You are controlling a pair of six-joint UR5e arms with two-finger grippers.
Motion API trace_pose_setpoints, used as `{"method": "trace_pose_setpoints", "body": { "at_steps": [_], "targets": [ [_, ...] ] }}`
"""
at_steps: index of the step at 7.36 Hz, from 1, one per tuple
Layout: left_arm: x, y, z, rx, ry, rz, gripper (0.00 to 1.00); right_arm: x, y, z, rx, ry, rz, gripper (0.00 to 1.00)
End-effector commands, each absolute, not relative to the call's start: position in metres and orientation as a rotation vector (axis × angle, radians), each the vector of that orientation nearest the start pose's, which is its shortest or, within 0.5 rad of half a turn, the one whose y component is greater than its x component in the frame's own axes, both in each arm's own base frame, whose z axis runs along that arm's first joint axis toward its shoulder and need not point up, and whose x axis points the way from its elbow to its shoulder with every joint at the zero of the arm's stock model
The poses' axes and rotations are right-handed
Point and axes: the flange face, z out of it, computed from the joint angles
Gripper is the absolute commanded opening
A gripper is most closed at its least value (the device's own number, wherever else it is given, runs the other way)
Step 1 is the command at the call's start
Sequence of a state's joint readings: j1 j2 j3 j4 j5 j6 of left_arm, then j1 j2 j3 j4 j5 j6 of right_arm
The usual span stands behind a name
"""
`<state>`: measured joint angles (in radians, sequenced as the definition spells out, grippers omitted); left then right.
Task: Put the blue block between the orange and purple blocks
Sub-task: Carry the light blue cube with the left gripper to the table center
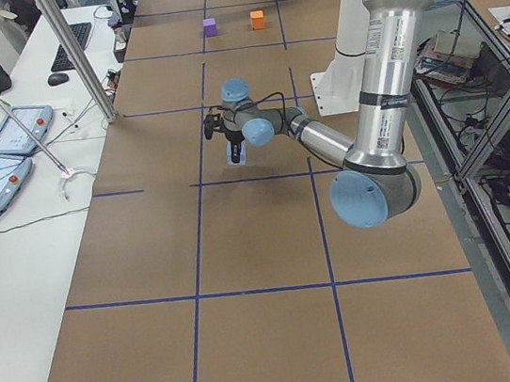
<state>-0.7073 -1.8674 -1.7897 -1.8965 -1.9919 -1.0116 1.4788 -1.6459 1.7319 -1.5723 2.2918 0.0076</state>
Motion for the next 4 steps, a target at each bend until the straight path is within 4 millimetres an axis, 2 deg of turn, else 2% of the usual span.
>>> {"method": "trace_pose_setpoints", "body": {
  "at_steps": [1, 2, 3, 4],
  "targets": [
    [0.474, -0.449, 0.258, 0.09, 0.893, 0.032, 0.28, 0.025, -0.469, 0.62, 0.043, -0.724, -0.111, 1.0],
    [0.52, -0.439, 0.219, 0.108, 0.887, -0.001, 0.3, 0.025, -0.469, 0.62, 0.043, -0.724, -0.111, 1.0],
    [0.581, -0.434, 0.186, 0.106, 0.874, -0.06, 0.32, 0.025, -0.469, 0.62, 0.043, -0.724, -0.111, 1.0],
    [0.624, -0.444, 0.159, 0.095, 0.851, -0.07, 0.32, 0.025, -0.469, 0.62, 0.043, -0.724, -0.111, 1.0]
  ]
}}
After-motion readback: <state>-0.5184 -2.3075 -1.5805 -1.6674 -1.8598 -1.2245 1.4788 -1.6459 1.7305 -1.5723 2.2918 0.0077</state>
